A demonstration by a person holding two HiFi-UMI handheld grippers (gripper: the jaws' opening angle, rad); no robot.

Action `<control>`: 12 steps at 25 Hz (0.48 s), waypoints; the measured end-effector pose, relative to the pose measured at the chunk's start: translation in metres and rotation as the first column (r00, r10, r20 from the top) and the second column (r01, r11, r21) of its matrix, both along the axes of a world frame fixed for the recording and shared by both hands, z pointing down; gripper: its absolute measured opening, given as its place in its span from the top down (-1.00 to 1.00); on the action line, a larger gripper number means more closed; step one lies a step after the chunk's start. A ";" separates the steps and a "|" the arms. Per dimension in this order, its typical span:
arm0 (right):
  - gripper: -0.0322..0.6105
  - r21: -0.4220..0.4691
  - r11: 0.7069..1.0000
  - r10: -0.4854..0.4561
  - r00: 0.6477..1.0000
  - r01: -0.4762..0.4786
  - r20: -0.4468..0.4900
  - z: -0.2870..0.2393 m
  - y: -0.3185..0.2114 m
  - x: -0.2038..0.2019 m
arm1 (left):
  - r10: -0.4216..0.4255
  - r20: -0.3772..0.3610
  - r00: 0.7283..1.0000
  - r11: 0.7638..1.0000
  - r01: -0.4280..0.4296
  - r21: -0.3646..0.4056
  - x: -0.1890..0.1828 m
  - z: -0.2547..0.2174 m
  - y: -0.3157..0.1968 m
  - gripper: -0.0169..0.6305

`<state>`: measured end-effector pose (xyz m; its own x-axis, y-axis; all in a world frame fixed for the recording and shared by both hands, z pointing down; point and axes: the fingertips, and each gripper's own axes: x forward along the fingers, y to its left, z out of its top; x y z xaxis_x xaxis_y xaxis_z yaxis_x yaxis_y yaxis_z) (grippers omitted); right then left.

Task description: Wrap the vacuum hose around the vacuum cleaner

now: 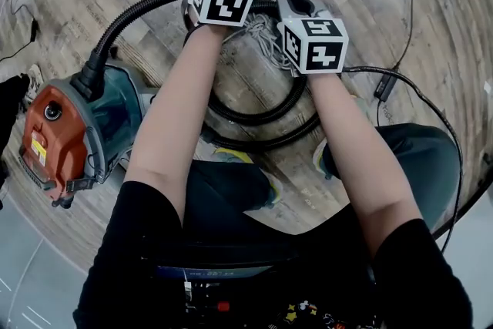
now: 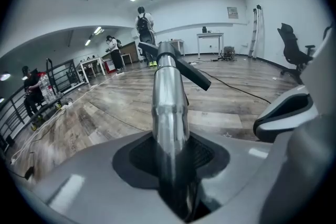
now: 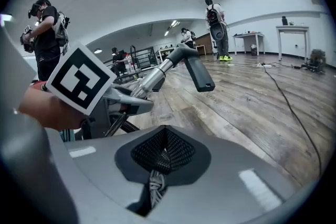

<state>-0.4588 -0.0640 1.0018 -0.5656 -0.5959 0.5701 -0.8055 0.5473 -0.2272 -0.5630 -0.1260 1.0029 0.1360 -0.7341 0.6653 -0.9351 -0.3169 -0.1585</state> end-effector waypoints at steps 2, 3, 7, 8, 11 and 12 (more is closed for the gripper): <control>0.83 -0.016 1.000 0.002 1.000 -0.002 -0.008 0.014 0.001 0.003 | 0.021 0.000 1.000 0.999 -0.021 -0.037 0.008 0.020 -0.008 0.48; 0.83 -0.021 1.000 0.002 1.000 -0.002 -0.010 0.018 0.001 0.005 | 0.027 0.002 1.000 0.998 -0.027 -0.053 0.010 0.028 -0.013 0.48; 0.83 -0.047 0.999 0.012 0.999 -0.014 -0.034 0.031 0.003 0.024 | 0.041 0.007 0.999 0.994 -0.040 -0.103 0.024 0.060 -0.020 0.48; 0.83 -0.053 0.998 0.020 0.999 -0.022 -0.039 0.035 0.002 0.028 | 0.040 0.015 0.999 0.993 -0.038 -0.114 0.026 0.069 -0.021 0.48; 0.83 -0.057 0.998 0.033 0.999 -0.035 -0.036 0.045 -0.008 0.028 | 0.026 0.062 0.998 0.991 -0.017 -0.130 0.018 0.090 -0.023 0.47; 0.83 -0.055 0.998 0.032 0.999 -0.034 -0.028 0.047 -0.013 0.026 | 0.017 0.077 0.997 0.991 -0.007 -0.134 0.014 0.095 -0.024 0.47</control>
